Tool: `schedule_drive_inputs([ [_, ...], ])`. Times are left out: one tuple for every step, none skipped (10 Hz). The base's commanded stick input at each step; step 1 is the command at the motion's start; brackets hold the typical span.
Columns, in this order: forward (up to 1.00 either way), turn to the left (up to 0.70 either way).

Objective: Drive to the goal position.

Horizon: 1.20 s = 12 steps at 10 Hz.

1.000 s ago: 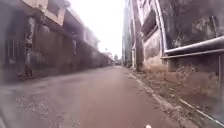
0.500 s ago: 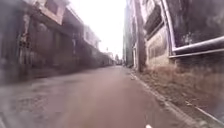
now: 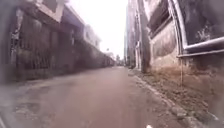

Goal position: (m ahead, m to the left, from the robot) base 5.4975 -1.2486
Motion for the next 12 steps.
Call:
schedule_drive_inputs([
  [1.00,0.00],
  [1.00,0.00],
  [1.00,0.00],
  [1.00,0.00],
  [1.00,0.00],
  [1.00,-0.03],
  [1.00,-0.21],
  [1.00,-0.15],
  [1.00,-0.02],
  [1.00,0.00],
  [1.00,0.00],
  [1.00,0.00],
])
